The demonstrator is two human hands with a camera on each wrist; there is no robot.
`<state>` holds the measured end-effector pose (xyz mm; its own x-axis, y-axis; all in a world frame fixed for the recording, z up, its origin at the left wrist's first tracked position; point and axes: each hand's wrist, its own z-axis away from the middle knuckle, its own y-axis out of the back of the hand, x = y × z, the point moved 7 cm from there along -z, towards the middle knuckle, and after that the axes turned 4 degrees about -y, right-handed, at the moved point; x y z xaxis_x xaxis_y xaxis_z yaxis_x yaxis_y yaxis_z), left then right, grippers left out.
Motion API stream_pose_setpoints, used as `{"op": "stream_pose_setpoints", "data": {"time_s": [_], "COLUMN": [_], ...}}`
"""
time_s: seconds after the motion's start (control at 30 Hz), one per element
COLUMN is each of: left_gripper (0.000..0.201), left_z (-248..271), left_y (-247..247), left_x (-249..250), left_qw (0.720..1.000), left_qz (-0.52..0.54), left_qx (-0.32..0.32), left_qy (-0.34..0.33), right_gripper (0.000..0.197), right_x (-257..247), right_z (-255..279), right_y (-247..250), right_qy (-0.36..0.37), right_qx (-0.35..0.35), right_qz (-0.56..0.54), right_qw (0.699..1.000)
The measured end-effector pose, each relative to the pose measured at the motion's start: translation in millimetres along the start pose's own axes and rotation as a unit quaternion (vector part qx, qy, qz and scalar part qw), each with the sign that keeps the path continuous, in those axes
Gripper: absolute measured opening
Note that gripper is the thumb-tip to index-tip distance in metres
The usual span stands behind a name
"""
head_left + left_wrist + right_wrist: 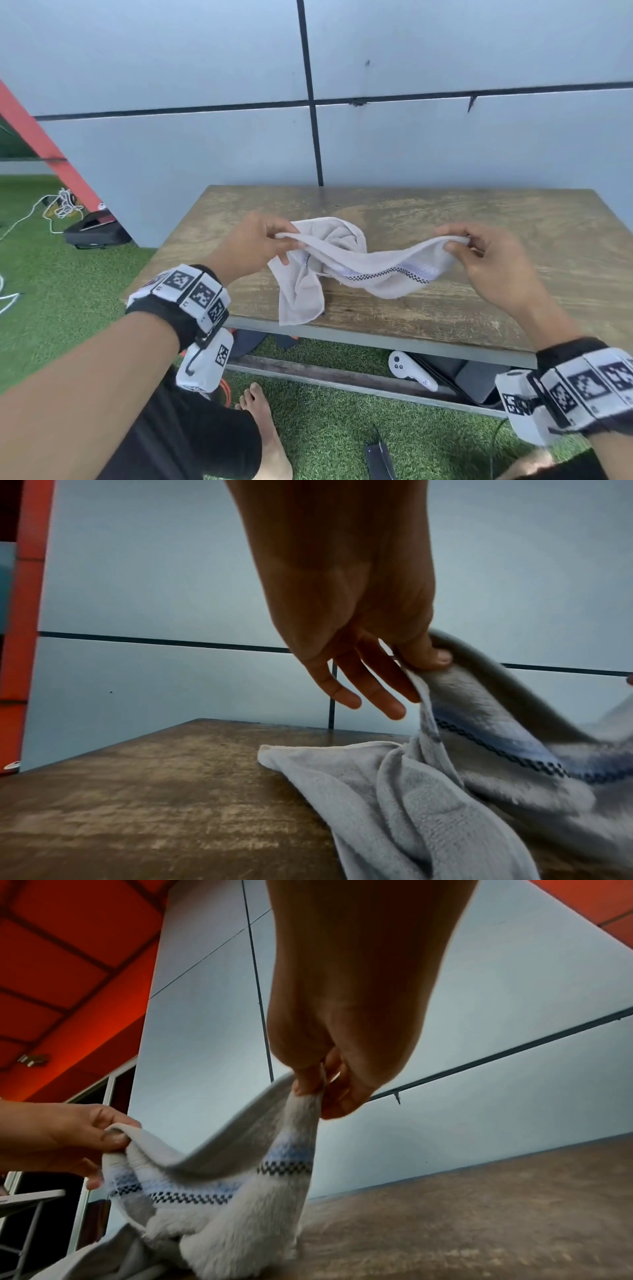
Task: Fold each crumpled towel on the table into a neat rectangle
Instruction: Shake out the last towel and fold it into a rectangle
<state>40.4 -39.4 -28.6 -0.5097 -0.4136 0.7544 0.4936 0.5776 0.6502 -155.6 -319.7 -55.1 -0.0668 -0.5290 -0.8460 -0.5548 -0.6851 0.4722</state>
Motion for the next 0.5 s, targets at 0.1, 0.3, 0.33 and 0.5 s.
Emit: {"op": "stream_pose_setpoints", "data": {"time_s": [0.1, 0.3, 0.33, 0.5], "left_gripper": [0.036, 0.062, 0.059, 0.021], "left_z": [15, 20, 19, 14], "left_y": [-6, -21, -24, -63], "left_x": [-17, -67, -72, -79], "left_qw": [0.994, 0.993, 0.995, 0.987], "left_qz": [0.083, 0.049, 0.013, -0.073], "left_qx": [-0.049, -0.054, -0.053, -0.131], "left_qy": [0.055, 0.097, 0.087, 0.057], "right_gripper": [0.019, 0.01, 0.009, 0.022], "right_x": [6, -2, -5, -6], "right_z": [2, -7, -8, -11], "right_y": [-16, -49, -59, -126], "right_qy": [-0.038, -0.041, -0.038, 0.0], "right_qx": [-0.022, -0.037, -0.053, -0.195], "right_qz": [0.039, 0.062, 0.076, 0.115], "right_qw": [0.998, 0.997, 0.995, 0.974]}}
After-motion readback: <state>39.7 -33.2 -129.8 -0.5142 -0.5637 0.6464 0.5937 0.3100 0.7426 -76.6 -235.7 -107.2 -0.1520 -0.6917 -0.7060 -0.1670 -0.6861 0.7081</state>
